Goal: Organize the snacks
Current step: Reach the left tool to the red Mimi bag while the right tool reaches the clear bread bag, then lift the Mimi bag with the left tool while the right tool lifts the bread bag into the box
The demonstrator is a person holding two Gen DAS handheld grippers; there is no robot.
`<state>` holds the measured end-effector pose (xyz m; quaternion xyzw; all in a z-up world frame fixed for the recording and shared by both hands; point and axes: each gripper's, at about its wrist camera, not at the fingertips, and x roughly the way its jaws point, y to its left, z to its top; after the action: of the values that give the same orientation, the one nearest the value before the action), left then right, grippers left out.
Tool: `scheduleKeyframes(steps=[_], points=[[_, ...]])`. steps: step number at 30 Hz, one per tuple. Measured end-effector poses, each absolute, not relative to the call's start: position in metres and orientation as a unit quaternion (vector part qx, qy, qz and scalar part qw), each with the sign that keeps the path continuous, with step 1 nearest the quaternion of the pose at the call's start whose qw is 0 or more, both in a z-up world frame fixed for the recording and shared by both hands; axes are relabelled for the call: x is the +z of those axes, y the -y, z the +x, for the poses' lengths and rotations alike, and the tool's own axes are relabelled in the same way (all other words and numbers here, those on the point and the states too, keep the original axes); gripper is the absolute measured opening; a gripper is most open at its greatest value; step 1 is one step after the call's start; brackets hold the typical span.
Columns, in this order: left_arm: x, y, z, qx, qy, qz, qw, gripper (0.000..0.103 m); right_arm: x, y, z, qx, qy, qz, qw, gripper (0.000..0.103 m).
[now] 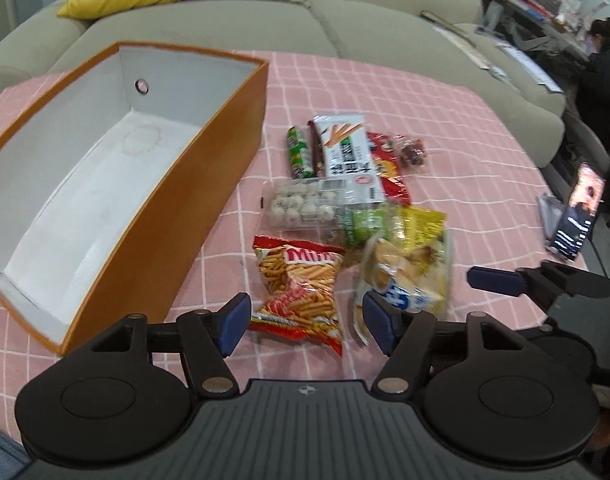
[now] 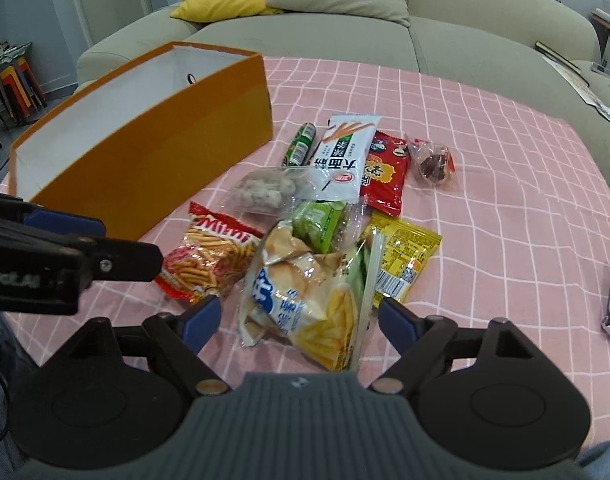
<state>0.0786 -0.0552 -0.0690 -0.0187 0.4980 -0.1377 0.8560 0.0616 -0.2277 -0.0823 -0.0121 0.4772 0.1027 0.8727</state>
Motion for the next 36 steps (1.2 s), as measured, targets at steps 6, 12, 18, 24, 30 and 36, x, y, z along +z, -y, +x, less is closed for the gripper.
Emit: scheduleKeyframes(steps=[6,12,18,24,30,36], points=[[-0.088,0.055,0.102,-0.122,-0.518,-0.032,0.846,0.077,-0.095,0.226,0.076,0.104,-0.490,-0.005,0.866,0.088],[-0.103,0.058,0.114,-0.117,-0.537,-0.037,0.835,0.077,-0.101,0.225,0.082,0.110,-0.490,-0.003,0.865,0.086],[-0.116,0.062,0.122,-0.122,-0.550,-0.044,0.825,0.075,-0.106,0.229,0.085,0.111,-0.496,0.009,0.861,0.074],[-0.121,0.064,0.123,-0.127,-0.554,-0.045,0.821,0.055,-0.105,0.227,0.082,0.122,-0.491,0.003,0.863,0.062],[-0.119,0.062,0.121,-0.123,-0.553,-0.047,0.823,0.045,-0.103,0.229,0.081,0.122,-0.492,0.005,0.862,0.051],[-0.099,0.058,0.110,-0.123,-0.537,-0.043,0.833,0.043,-0.091,0.230,0.071,0.128,-0.481,0.006,0.867,0.047]])
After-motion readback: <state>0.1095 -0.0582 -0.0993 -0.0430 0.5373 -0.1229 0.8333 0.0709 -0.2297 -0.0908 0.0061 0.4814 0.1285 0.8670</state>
